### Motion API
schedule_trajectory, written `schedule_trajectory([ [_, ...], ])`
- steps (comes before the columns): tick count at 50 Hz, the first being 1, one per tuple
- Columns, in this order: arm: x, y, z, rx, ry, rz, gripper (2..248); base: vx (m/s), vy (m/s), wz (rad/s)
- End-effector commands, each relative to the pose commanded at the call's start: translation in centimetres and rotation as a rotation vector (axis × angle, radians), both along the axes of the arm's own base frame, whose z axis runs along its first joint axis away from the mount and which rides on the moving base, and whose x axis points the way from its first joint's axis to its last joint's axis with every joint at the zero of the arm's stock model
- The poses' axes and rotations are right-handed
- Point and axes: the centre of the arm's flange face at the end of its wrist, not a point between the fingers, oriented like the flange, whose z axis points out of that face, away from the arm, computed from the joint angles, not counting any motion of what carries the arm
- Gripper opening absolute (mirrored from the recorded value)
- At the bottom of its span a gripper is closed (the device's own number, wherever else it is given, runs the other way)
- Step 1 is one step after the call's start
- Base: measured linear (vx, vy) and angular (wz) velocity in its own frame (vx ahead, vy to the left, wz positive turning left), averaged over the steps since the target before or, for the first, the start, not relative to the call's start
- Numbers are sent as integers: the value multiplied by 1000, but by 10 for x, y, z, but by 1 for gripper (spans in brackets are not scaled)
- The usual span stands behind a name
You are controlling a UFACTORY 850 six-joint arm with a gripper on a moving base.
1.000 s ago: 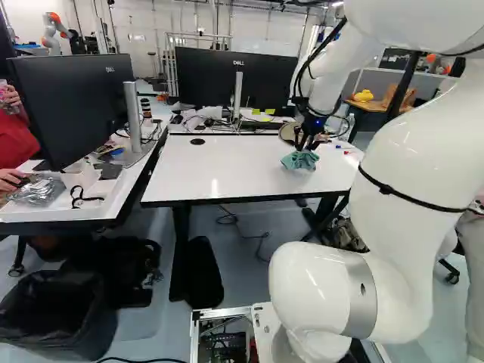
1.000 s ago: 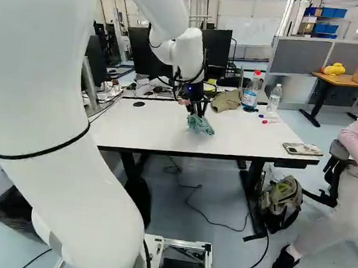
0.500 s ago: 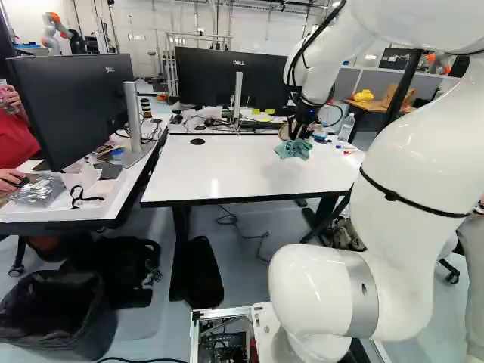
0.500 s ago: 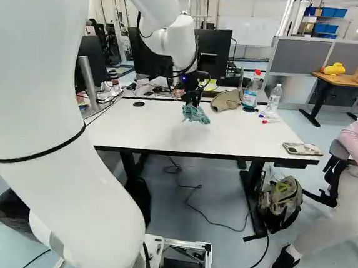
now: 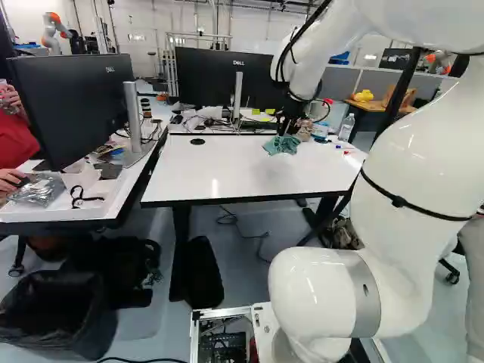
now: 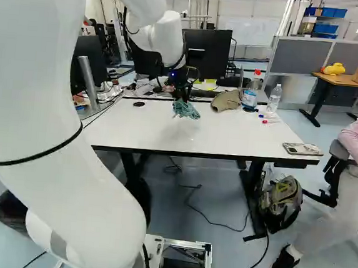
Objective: Clean the table with the green towel
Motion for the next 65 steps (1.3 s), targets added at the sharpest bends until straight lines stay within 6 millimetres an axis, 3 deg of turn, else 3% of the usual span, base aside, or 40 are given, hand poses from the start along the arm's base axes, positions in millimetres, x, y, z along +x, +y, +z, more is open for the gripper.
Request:
schedule_trajectory([
  [31, -2, 56, 0, 0, 0, 115, 38, 0, 0, 0],
  [65, -28, 117, -1, 0, 0, 247, 38, 0, 0, 0],
])
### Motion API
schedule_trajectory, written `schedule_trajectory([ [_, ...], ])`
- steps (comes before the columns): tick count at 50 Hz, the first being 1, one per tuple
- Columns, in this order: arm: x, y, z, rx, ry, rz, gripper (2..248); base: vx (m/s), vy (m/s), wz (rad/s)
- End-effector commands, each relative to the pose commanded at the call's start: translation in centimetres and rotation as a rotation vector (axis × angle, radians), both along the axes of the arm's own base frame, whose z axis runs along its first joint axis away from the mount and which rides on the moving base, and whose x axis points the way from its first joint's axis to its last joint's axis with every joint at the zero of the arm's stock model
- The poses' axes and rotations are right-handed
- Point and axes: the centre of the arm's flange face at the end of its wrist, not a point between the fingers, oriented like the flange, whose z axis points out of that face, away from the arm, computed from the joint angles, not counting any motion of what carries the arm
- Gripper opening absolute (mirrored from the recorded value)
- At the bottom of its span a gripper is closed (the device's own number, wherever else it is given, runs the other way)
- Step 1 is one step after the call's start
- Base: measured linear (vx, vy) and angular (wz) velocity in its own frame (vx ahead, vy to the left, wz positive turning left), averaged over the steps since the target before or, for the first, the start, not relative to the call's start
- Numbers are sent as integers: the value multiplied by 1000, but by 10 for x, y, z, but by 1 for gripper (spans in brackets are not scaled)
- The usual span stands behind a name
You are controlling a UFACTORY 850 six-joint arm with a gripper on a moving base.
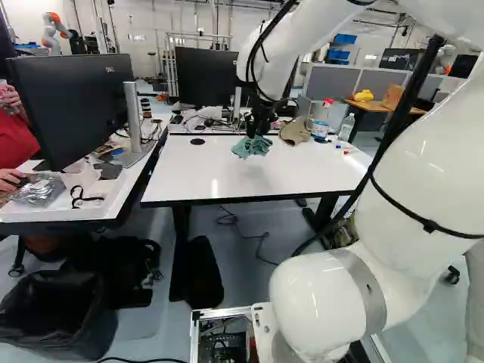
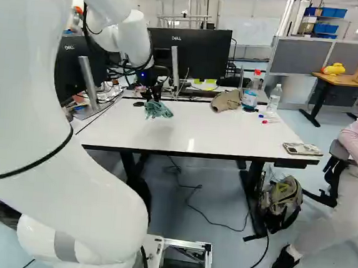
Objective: Clean the table with the green towel
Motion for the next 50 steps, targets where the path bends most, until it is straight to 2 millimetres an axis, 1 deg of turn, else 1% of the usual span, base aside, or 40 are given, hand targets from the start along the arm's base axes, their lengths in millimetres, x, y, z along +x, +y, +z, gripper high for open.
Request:
schedule_trajectory([
  [27, -23, 48, 0, 0, -2, 113, 38, 0, 0, 0],
  [50, -32, 82, 0, 0, -2, 194, 38, 0, 0, 0],
])
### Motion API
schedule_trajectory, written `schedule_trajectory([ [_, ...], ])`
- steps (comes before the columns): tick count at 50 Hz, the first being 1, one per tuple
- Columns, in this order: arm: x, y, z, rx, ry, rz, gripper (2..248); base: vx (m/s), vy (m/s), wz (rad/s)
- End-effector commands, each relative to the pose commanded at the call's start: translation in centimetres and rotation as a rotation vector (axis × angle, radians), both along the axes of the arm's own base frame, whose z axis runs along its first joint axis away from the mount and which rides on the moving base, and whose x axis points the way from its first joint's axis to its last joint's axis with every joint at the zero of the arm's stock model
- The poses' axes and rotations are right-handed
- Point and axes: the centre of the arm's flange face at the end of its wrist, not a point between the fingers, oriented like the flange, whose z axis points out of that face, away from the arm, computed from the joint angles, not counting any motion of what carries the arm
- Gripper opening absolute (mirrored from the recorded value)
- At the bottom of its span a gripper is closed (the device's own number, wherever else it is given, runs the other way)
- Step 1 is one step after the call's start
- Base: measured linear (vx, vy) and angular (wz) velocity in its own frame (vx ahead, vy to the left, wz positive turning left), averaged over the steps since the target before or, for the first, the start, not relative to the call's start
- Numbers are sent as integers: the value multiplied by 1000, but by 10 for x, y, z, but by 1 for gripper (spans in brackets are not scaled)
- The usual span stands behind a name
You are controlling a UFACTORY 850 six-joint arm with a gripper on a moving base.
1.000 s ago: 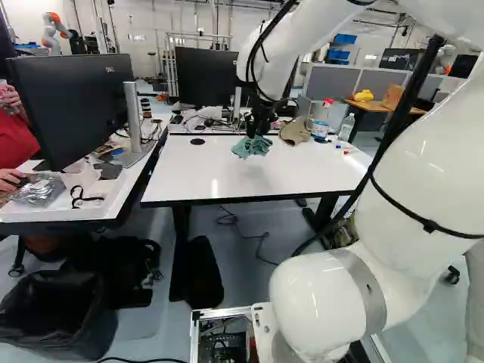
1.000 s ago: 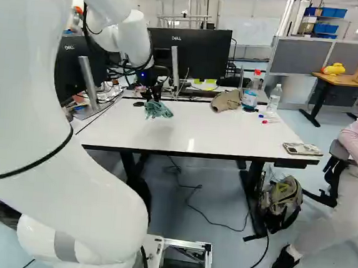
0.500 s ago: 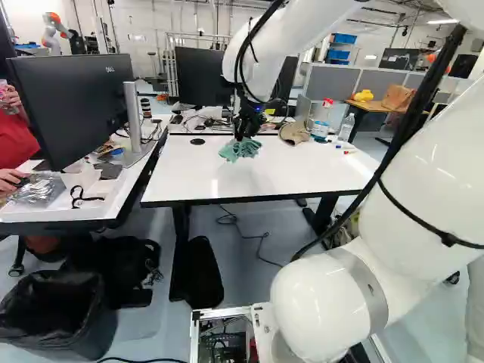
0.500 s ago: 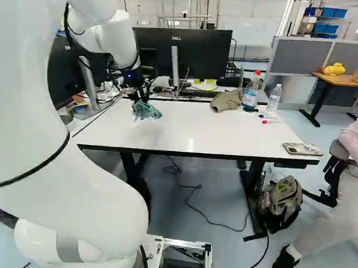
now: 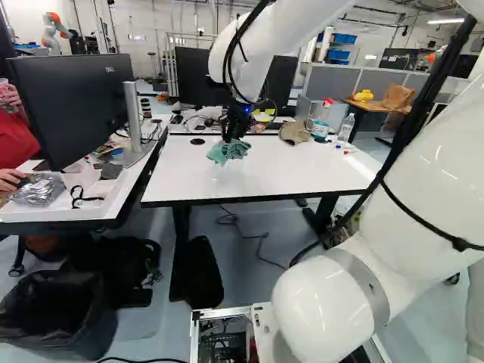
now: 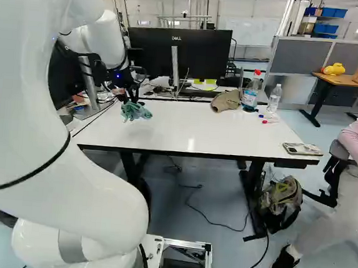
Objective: Clean the table with the green towel
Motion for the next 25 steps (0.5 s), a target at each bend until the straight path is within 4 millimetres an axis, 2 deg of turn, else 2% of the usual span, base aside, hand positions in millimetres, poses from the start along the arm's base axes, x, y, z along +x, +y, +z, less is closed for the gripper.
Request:
schedule_trajectory([
  [15, -2, 12, 0, 0, 0, 28, 38, 0, 0, 0],
  [16, -2, 12, 0, 0, 0, 28, 54, 0, 0, 0],
  [21, -2, 12, 0, 0, 0, 28, 54, 0, 0, 0],
  [22, -2, 12, 0, 0, 0, 28, 87, 0, 0, 0],
  [25, -2, 12, 0, 0, 0, 28, 87, 0, 0, 0],
])
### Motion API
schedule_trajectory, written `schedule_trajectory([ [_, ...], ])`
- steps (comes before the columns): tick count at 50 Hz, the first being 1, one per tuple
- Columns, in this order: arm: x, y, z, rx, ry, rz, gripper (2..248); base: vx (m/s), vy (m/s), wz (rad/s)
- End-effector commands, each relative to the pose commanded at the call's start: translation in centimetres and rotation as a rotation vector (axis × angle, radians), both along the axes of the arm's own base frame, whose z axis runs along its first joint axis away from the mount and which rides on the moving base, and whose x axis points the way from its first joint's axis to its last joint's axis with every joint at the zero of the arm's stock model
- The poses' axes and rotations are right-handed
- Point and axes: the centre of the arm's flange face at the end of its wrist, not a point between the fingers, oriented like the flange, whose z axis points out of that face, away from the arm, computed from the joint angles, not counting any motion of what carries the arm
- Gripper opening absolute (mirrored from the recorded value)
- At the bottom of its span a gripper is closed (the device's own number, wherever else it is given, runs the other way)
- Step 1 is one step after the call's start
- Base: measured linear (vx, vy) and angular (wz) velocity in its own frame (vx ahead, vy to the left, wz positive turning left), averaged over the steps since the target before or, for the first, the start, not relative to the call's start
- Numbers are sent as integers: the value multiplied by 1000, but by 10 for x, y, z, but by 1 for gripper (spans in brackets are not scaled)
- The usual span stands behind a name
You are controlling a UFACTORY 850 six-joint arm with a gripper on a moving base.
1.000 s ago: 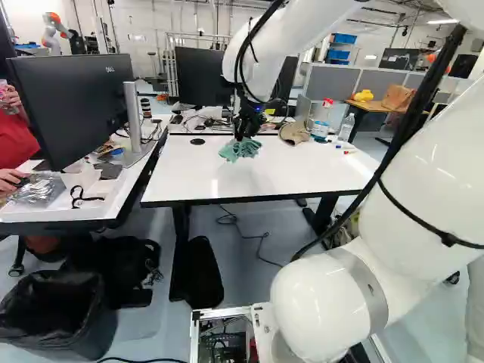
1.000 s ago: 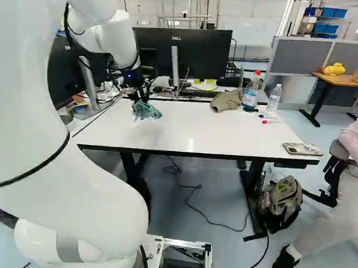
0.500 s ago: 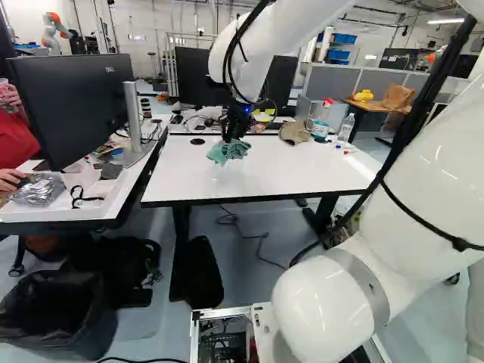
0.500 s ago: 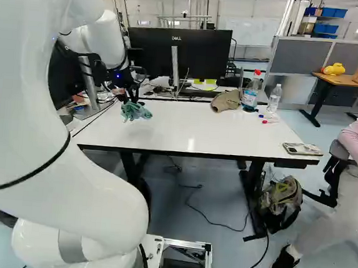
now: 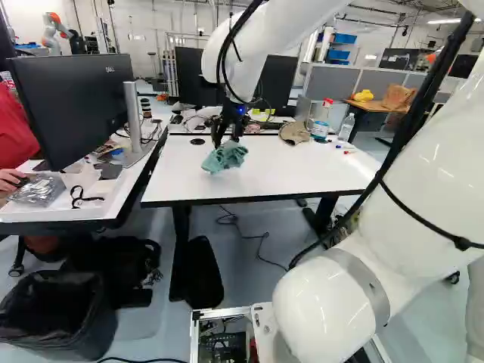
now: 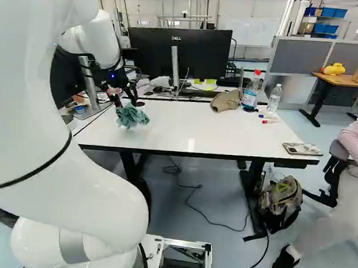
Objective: Clean the table with the green towel
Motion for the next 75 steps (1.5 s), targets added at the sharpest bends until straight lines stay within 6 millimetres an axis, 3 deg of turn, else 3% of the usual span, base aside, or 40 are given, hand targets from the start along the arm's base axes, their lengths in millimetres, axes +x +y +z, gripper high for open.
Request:
schedule_trajectory([
  [1, 0, 0, 0, 0, 0, 0, 87, 0, 0, 0],
  [2, 0, 0, 0, 0, 0, 0, 123, 0, 0, 0],
  [6, 0, 0, 0, 0, 0, 0, 123, 0, 0, 0],
  [7, 0, 0, 0, 0, 0, 0, 158, 0, 0, 0],
  [11, 0, 0, 0, 0, 0, 0, 158, 0, 0, 0],
  [12, 0, 0, 0, 0, 0, 0, 195, 0, 0, 0],
  [17, 0, 0, 0, 0, 0, 0, 195, 0, 0, 0],
  [18, 0, 0, 0, 0, 0, 0, 233, 0, 0, 0],
  [22, 0, 0, 0, 0, 0, 0, 233, 0, 0, 0],
  [23, 0, 0, 0, 0, 0, 0, 247, 0, 0, 0],
  [36, 0, -5, 0, 0, 0, -11, 247, 0, 0, 0],
  [75, 4, -73, -1, 0, -2, -165, 247, 0, 0, 0],
])
